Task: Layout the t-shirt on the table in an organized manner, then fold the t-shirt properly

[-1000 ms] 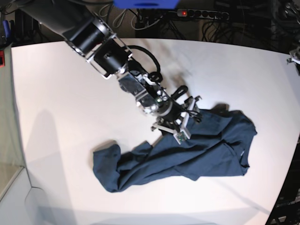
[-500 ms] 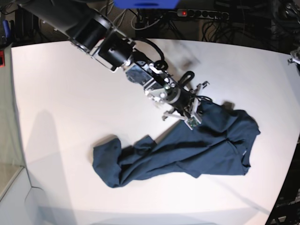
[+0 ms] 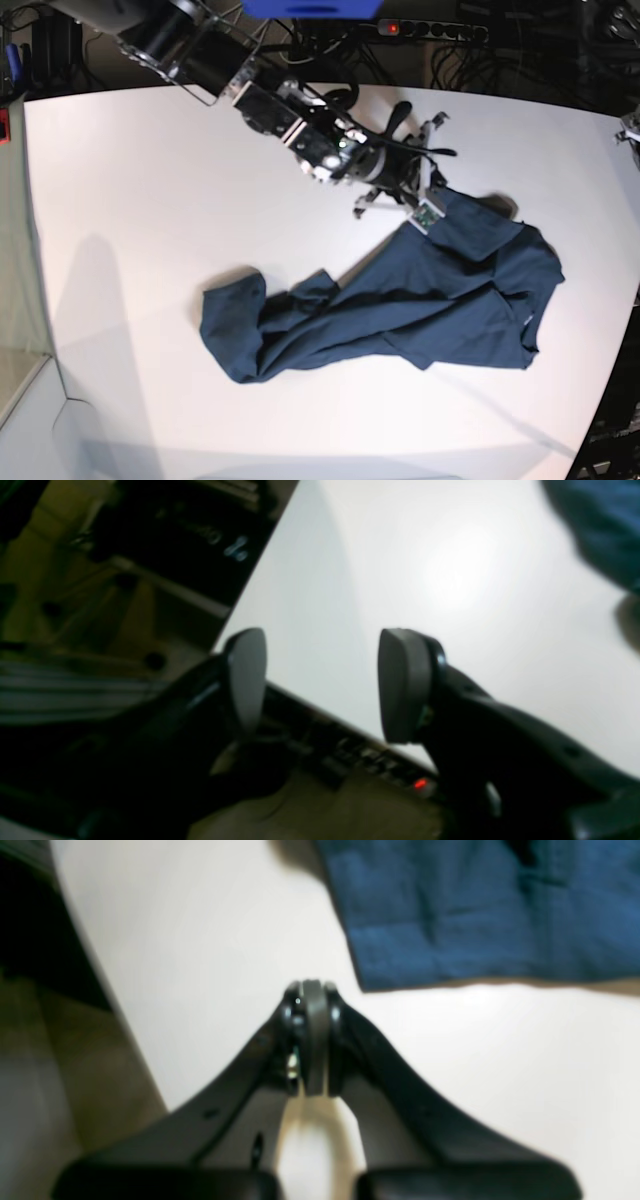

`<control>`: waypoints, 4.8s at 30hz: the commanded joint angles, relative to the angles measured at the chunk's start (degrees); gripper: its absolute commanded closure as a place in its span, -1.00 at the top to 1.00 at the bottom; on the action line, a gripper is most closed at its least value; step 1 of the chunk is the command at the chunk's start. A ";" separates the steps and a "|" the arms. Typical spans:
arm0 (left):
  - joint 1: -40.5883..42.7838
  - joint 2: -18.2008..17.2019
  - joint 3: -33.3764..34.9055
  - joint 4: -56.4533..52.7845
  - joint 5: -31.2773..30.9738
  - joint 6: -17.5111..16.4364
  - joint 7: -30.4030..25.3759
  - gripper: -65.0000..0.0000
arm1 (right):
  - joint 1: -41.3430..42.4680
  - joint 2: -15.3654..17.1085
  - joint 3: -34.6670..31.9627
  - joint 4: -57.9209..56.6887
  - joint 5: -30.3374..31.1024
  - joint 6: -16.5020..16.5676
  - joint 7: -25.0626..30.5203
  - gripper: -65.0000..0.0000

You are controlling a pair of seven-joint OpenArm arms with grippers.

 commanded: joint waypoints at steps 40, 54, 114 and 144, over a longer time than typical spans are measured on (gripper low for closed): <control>-0.25 -3.23 -0.25 0.97 -4.28 0.27 -1.27 0.05 | 11.45 -8.84 0.06 -31.56 0.46 0.06 11.27 -0.44; -0.25 -2.96 -0.16 1.05 -4.72 0.27 -1.27 0.05 | 6.88 -2.17 -5.39 -23.83 0.64 -0.03 4.41 -1.00; -17.04 5.21 31.67 -19.08 7.67 0.36 -1.80 -0.50 | -4.19 12.78 -0.73 8.08 0.55 -0.03 -9.92 -1.00; -59.15 -7.01 47.14 -60.05 8.02 1.15 -23.16 -0.83 | -5.51 13.13 -0.64 8.08 0.55 -0.03 -9.92 -1.00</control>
